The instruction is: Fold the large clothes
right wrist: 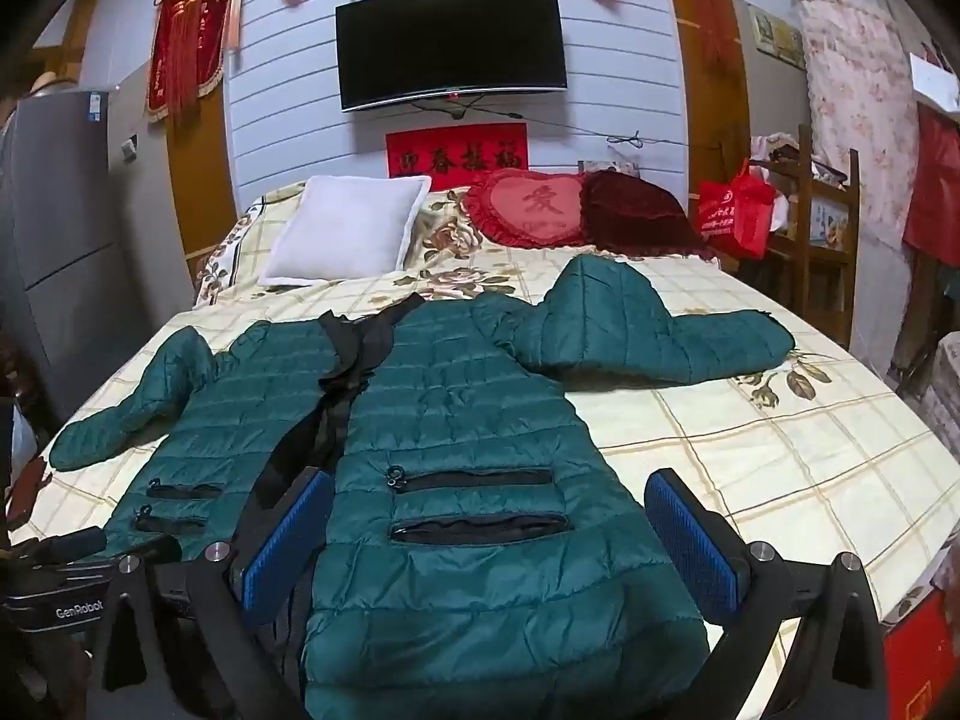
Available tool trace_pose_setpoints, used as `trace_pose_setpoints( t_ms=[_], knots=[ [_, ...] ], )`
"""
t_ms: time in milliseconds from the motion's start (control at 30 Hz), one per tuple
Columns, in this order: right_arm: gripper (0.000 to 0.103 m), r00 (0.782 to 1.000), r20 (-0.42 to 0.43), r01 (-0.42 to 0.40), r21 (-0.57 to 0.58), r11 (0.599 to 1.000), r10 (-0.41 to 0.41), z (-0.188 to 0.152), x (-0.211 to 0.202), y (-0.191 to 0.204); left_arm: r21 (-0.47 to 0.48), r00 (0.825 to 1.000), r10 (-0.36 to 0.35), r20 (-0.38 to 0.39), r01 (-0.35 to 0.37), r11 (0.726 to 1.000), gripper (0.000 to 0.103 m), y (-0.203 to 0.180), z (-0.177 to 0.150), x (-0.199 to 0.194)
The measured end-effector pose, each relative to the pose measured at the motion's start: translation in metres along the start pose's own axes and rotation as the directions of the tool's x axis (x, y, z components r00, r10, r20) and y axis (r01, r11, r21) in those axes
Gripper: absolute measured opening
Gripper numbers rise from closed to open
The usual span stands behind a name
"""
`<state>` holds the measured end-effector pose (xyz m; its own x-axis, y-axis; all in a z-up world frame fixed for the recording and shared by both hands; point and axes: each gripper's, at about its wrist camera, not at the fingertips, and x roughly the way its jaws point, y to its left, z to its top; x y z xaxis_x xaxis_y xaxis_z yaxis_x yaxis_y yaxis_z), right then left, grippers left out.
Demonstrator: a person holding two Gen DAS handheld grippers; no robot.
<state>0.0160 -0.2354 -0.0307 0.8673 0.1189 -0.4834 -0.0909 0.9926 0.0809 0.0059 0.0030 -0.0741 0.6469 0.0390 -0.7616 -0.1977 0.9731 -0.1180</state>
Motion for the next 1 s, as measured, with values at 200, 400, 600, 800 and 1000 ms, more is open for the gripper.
trace_pose_setpoints(
  t_ms=[200, 400, 600, 800, 1000],
  knots=[
    [0.103, 1.0, -0.014, 0.002, 0.007, 1.0, -0.002, -0.003, 0.004, -0.002, -0.001, 1.0, -0.001, -0.006, 0.001, 1.0, 0.103, 0.001, 0.0, 0.002],
    [0.103, 1.0, -0.018, 0.0, 0.038, 0.999, 0.0, -0.001, 0.005, -0.01, 0.007, 1.0, 0.006, -0.009, -0.006, 1.0, 0.103, 0.0, 0.0, 0.003],
    [0.103, 1.0, -0.021, 0.003, 0.053, 0.999, -0.001, -0.001, 0.005, -0.011, 0.004, 1.0, 0.006, -0.012, -0.005, 1.0, 0.103, -0.002, 0.0, 0.004],
    [0.103, 1.0, -0.001, 0.007, 0.045, 0.999, -0.007, 0.0, 0.002, -0.01, 0.008, 1.0, 0.009, -0.014, -0.008, 1.0, 0.103, -0.004, 0.0, 0.004],
    [0.103, 0.999, -0.038, 0.019, 0.028, 0.999, -0.018, 0.0, 0.001, -0.008, 0.013, 1.0, 0.011, -0.018, -0.011, 1.0, 0.103, -0.003, 0.001, 0.004]
  ],
)
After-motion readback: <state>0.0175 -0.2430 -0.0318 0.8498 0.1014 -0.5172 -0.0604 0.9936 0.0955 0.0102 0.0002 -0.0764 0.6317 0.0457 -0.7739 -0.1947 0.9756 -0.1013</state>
